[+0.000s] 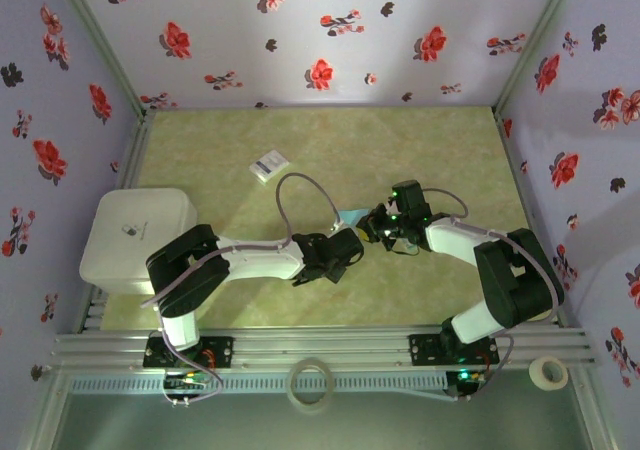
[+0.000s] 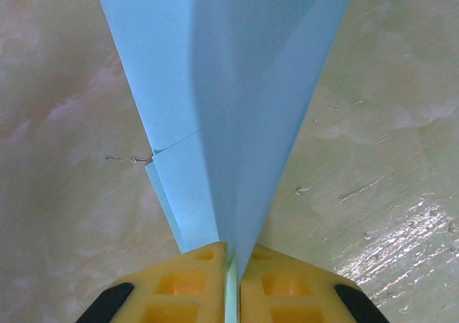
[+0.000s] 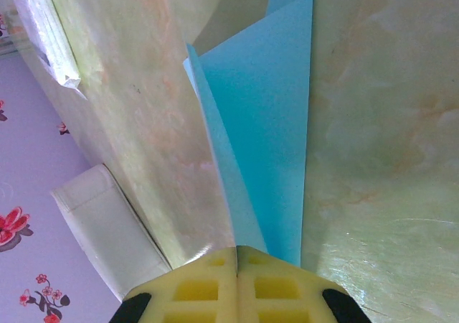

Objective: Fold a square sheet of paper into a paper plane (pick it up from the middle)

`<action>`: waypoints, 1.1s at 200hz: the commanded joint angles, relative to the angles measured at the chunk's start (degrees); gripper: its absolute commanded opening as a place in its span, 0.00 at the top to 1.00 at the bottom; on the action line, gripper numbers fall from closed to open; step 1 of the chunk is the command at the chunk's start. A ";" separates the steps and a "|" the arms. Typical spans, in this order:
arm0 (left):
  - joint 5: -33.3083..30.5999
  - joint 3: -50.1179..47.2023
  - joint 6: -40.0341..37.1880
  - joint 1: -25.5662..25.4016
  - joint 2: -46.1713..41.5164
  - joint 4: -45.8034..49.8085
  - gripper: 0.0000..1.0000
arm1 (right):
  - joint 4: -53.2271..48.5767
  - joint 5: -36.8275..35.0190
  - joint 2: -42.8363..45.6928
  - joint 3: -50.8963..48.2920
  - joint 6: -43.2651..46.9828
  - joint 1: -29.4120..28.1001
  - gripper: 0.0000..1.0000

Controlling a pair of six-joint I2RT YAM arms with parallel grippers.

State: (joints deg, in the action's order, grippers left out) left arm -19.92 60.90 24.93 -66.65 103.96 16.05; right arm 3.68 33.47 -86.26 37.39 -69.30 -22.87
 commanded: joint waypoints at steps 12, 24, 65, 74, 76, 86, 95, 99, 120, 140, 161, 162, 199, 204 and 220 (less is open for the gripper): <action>0.56 0.71 1.30 -0.14 -0.19 -0.60 0.86 | 0.71 0.46 0.70 -0.84 -0.57 0.14 1.00; 0.85 0.61 1.76 0.01 -0.36 -0.97 0.83 | 0.71 0.45 0.74 -0.84 -0.56 0.18 1.00; 2.16 0.34 2.37 0.38 -0.35 -1.99 0.81 | 0.71 0.41 0.87 -1.10 -0.49 0.15 1.00; 2.25 0.36 2.49 0.43 -0.25 -1.99 0.82 | 0.67 0.36 0.84 -1.09 -0.56 0.16 1.00; 2.32 0.36 2.49 0.46 -0.21 -1.97 0.82 | 0.70 0.36 0.83 -1.15 -0.57 0.14 1.00; 2.33 0.22 2.66 0.54 -0.16 -2.07 0.82 | 0.71 0.37 0.88 -1.10 -0.57 0.16 1.00; 2.32 0.18 2.79 0.57 -0.24 -2.10 0.85 | 0.73 0.36 0.92 -1.14 -0.53 0.12 1.00; 2.34 0.12 2.85 0.58 -0.17 -2.08 0.86 | 0.69 0.42 0.89 -1.13 -0.57 0.11 1.00; 2.34 -0.08 3.27 0.74 -0.20 -1.95 0.89 | 0.76 0.46 0.87 -1.07 -0.56 0.08 1.00; 2.40 -0.34 3.45 0.93 -0.32 -1.82 0.92 | 0.64 0.37 0.92 -1.01 -0.58 0.11 1.00; 2.44 -0.65 3.64 1.00 -0.35 -1.92 0.95 | 0.62 0.42 0.92 -1.04 -0.50 0.08 1.00; 2.48 -0.67 3.68 1.09 -0.39 -1.91 0.95 | 0.62 0.39 0.96 -1.02 -0.54 0.04 1.00; 2.44 -0.88 3.90 1.24 -0.43 -2.01 0.90 | 0.64 0.35 0.98 -0.96 -0.53 0.09 1.00; 2.48 -0.88 3.90 1.33 -0.36 -1.92 0.90 | 0.65 0.36 0.97 -0.92 -0.57 0.04 1.00; 2.46 -0.79 3.90 1.35 -0.29 -1.82 0.90 | 0.65 0.37 0.94 -0.97 -0.55 0.11 1.00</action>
State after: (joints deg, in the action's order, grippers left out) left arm -17.76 60.69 27.97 -65.82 103.96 14.17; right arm 3.84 33.47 -86.26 36.91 -69.28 -22.87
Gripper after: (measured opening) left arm 0.098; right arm 0.058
